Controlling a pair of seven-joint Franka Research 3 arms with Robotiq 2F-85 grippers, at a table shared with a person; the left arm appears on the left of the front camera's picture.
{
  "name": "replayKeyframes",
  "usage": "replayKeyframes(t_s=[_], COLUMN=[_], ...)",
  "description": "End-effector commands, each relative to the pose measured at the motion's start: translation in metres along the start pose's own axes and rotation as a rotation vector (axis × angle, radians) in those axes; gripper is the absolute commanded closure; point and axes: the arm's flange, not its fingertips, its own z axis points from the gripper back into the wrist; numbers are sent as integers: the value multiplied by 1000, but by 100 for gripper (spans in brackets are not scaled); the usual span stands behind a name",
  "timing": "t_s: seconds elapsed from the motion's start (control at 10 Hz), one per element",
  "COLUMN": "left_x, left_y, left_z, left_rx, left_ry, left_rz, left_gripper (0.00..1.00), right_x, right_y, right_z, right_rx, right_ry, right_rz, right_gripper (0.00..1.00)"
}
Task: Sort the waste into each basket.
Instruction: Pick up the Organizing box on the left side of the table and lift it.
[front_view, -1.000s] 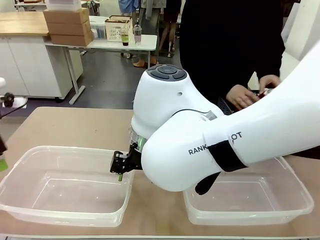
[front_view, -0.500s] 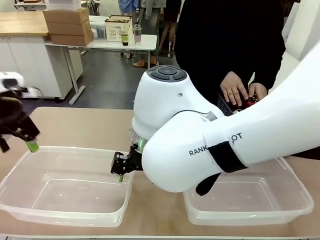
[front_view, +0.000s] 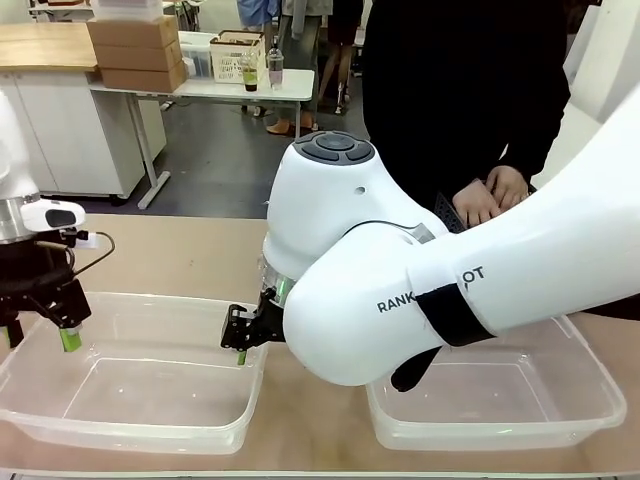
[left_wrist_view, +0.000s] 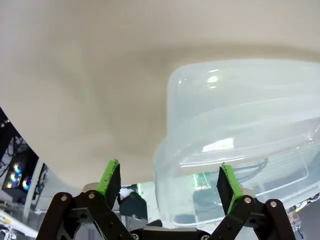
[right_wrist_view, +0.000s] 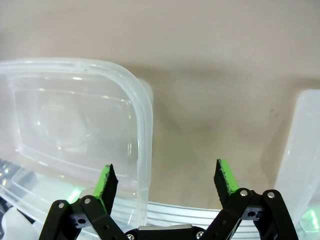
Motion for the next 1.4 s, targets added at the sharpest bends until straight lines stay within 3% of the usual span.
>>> replayKeyframes(t_s=[0.0, 0.1, 0.2, 0.3, 0.4, 0.5, 0.6, 0.7, 0.8, 1.3], left_x=[-65, -69, -73, -76, -78, -79, -80, -80, -79, -83], left_y=[0, 0, -2, -3, -2, -2, -1, -1, -1, -6], left_z=[-80, -78, -73, -68, -66, -65, -67, -69, -71, -71], left_rx=[15, -9, -21, -36, -43, -39, -38, -36, -39, -66], left_ry=[1, -45, -109, -155, -177, -181, -173, -160, -148, -161], left_rz=[18, 5, -18, -35, -38, -42, -44, -44, -46, -58], left_gripper=[0, 0, 57, 60, 100, 100, 100, 88, 97, 100], right_x=[0, 3, 5, 7, 10, 12, 12, 12, 11, 12], right_y=[0, 5, 11, 17, 22, 23, 25, 26, 29, 24], right_z=[0, 0, -4, -7, -8, -5, -3, -1, 0, -1], right_rx=[0, -31, -70, -75, -67, -48, -51, -58, -72, -125], right_ry=[0, 44, 59, 70, 69, 45, 42, 27, 20, 24], right_rz=[0, 48, 37, 13, -15, -44, -72, -89, -95, -130], right_gripper=[0, 0, 40, 60, 100, 100, 77, 87, 100, 100])
